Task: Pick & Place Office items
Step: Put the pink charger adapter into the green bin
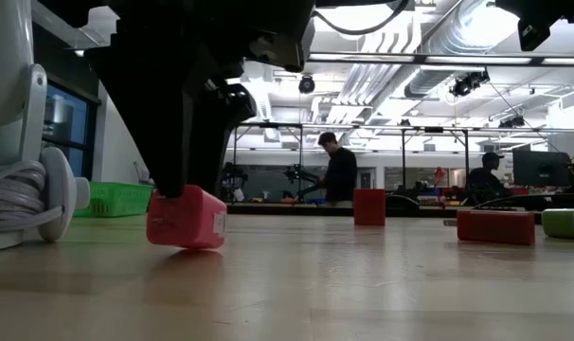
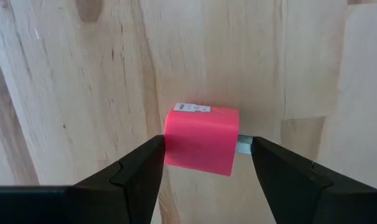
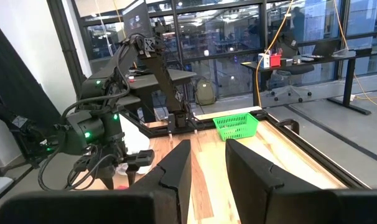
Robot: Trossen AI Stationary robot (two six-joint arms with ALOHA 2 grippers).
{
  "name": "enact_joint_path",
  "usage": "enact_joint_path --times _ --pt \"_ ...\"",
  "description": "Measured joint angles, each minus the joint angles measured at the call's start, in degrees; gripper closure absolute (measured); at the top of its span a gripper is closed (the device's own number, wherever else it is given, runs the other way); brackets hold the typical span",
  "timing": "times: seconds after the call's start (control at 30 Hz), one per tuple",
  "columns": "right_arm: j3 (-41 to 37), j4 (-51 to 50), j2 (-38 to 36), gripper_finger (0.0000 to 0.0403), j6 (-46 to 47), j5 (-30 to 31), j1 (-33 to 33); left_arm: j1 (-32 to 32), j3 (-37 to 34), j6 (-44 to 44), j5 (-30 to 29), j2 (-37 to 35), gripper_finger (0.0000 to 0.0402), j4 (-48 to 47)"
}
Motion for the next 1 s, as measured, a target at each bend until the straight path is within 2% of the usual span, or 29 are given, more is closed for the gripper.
enact_joint_path --times 1.0 --pt "0.0 0.0 0.0 0.0316 0.0 0.0 0.0 -0.3 -0.1 1.5 -2.0 0.1 0.0167 0.5"
